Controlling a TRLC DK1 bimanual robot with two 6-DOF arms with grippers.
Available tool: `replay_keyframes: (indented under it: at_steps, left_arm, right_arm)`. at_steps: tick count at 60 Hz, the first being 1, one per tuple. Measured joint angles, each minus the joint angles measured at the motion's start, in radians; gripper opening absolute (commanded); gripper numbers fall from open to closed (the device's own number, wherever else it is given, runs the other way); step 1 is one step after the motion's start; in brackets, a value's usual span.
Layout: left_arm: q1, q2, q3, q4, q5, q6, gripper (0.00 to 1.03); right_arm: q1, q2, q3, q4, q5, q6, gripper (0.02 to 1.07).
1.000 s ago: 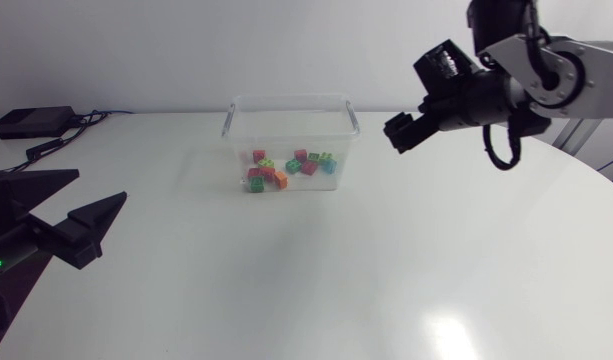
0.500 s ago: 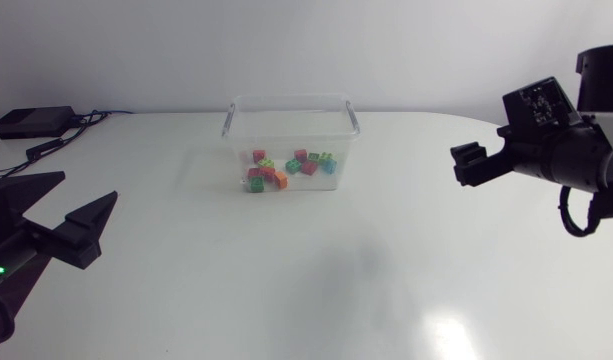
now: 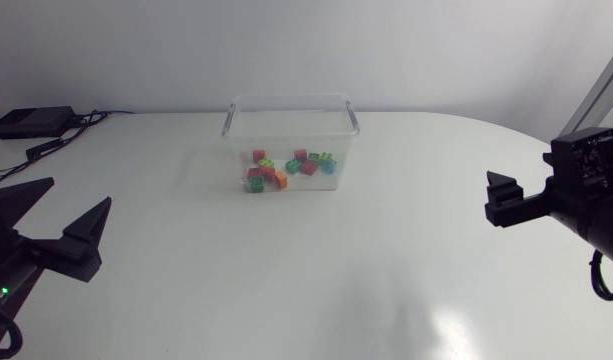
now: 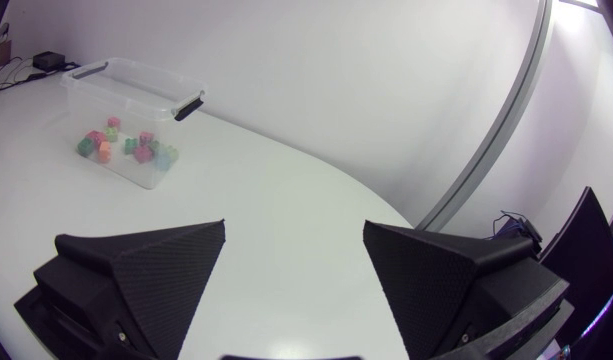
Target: Place the duplo bricks in the container
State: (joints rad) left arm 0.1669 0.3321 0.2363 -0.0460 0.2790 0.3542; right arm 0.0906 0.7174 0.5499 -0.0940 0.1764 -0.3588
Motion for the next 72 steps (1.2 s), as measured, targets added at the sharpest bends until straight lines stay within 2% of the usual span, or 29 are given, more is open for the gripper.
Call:
replay_keyframes:
  at_steps: [28, 72]
  left_arm:
    - [0.000, -0.109, -0.063, 0.002, -0.031, -0.001, 0.99]
    - [-0.121, -0.272, -0.173, 0.028, -0.214, -0.234, 0.99]
  right_arm:
    - [-0.022, -0.214, -0.142, 0.029, 0.059, -0.046, 1.02]
    - [-0.069, -0.587, -0.434, 0.071, -0.115, 0.216, 1.02]
